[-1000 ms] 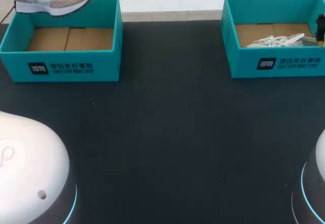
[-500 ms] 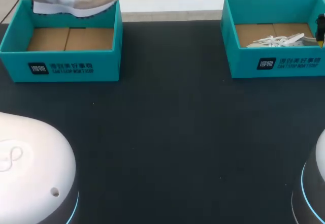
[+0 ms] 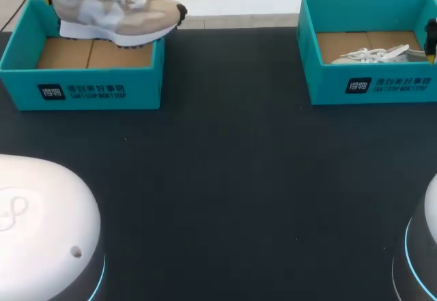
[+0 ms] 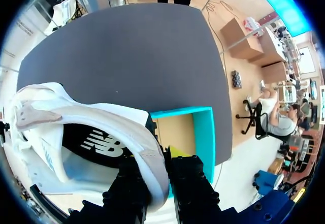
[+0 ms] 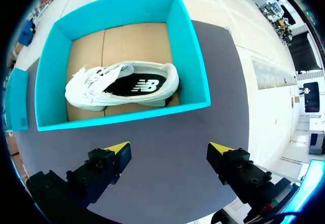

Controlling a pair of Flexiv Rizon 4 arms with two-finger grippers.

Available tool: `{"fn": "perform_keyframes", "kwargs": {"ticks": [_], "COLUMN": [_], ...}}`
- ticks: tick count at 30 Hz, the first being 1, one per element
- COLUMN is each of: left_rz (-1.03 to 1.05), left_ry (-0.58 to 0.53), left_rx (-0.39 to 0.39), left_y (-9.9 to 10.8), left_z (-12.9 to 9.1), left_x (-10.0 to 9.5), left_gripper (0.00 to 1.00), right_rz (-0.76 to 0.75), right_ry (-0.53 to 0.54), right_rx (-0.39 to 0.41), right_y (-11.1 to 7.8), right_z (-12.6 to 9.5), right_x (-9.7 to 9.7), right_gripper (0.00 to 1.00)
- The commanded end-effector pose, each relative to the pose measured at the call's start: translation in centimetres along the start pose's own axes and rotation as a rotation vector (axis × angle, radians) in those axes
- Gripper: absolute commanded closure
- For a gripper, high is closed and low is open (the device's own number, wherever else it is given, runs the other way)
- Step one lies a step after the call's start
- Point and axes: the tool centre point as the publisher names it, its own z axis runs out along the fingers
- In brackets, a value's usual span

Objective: Take the shoe out of the shoebox, open the shoe tongue, remove and reinsert the insole, then place the shoe into the shoebox

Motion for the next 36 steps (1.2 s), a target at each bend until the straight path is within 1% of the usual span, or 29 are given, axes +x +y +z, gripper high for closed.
{"fn": "perform_keyframes", "kwargs": {"ticks": [1, 23, 25, 30, 31, 36], "left_rz": [0.047, 0.047, 0.082, 0.111, 0.105, 0.097], "left_ry": [0.020, 0.020, 0.035, 0.044, 0.061, 0.059], "left_rx": [-0.047, -0.047, -0.058, -0.071, -0.065, -0.045], "left_y": [-0.3, -0.3, -1.2, -3.6, -4.2, -6.5], "left_z": [-0.4, -0.4, -0.2, -0.3, -0.4, -0.4], "left_x": [-1.2, -1.2, -2.6, -5.0, -5.4, -7.9], "left_gripper": [1.00, 1.00, 1.00, 1.00, 1.00, 1.00], "right_rz": [0.001, 0.001, 0.001, 0.001, 0.001, 0.001], "right_ry": [0.001, 0.001, 0.001, 0.001, 0.001, 0.001], "right_rx": [-0.002, -0.002, -0.002, -0.002, -0.002, -0.002], "right_y": [-0.1, -0.1, -0.1, -0.1, -0.1, -0.1], "right_z": [0.0, 0.0, 0.0, 0.0, 0.0, 0.0], "right_x": [0.0, 0.0, 0.0, 0.0, 0.0, 0.0], "right_gripper": [0.00, 0.00, 0.00, 0.00, 0.00, 0.00]}}
